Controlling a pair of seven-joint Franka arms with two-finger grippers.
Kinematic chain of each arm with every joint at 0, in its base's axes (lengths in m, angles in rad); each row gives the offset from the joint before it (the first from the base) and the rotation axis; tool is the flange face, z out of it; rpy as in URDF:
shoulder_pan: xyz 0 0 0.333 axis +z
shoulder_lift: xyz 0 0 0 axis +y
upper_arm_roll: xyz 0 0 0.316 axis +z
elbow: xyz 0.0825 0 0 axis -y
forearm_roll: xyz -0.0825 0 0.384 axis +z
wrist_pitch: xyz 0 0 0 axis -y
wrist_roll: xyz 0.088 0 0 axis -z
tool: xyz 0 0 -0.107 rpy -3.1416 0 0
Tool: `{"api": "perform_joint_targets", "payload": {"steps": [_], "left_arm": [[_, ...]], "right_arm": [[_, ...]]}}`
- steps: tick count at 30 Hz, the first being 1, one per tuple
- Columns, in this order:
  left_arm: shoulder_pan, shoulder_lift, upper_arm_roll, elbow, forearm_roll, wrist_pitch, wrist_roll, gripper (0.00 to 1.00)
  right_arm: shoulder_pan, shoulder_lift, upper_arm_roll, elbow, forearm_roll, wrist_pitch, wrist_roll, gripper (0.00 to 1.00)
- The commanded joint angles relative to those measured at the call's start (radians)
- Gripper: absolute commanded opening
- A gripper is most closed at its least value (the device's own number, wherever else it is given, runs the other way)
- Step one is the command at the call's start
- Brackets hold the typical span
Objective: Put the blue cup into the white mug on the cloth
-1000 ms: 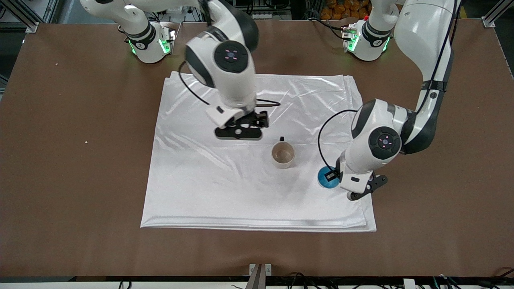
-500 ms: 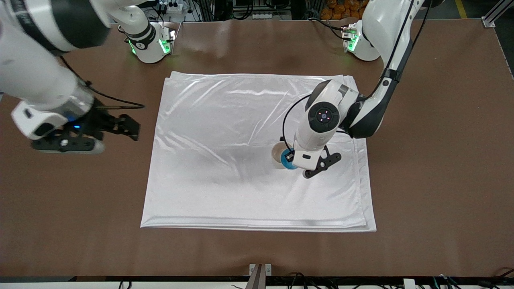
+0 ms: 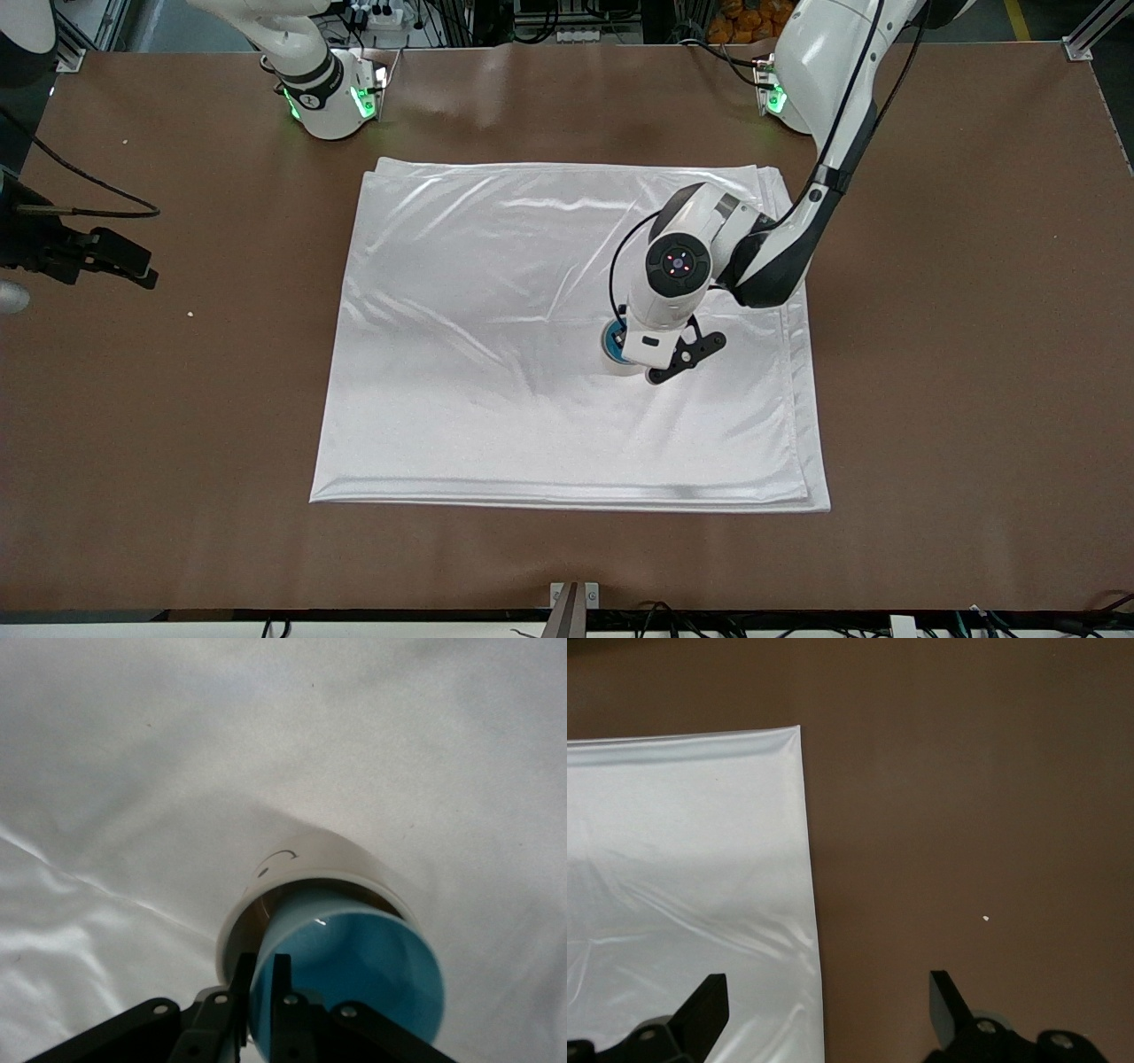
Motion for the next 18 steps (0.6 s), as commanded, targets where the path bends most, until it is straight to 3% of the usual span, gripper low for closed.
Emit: {"api": "perform_joint_targets", "payload": {"steps": [1, 11, 18], "left_arm": [[-0.017, 0.009, 0.011, 0.005, -0.023, 0.015, 0.009, 1.0], [-0.019, -0.042, 0.023, 0.005, -0.012, 0.006, -0.005, 1.0], [-0.016, -0.126, 0.118, 0.005, -0.009, -0.002, 0.005, 1.0]], "right_arm": [[0.007, -0.04, 0.003, -0.043, 0.005, 0.017, -0.014, 1.0], [0.048, -0.038, -0.013, -0.046, -0.009, 0.021, -0.011, 1.0], [0.069, -0.038, -0.024, -0.051, -0.009, 0.019, -0.011, 1.0]]}}
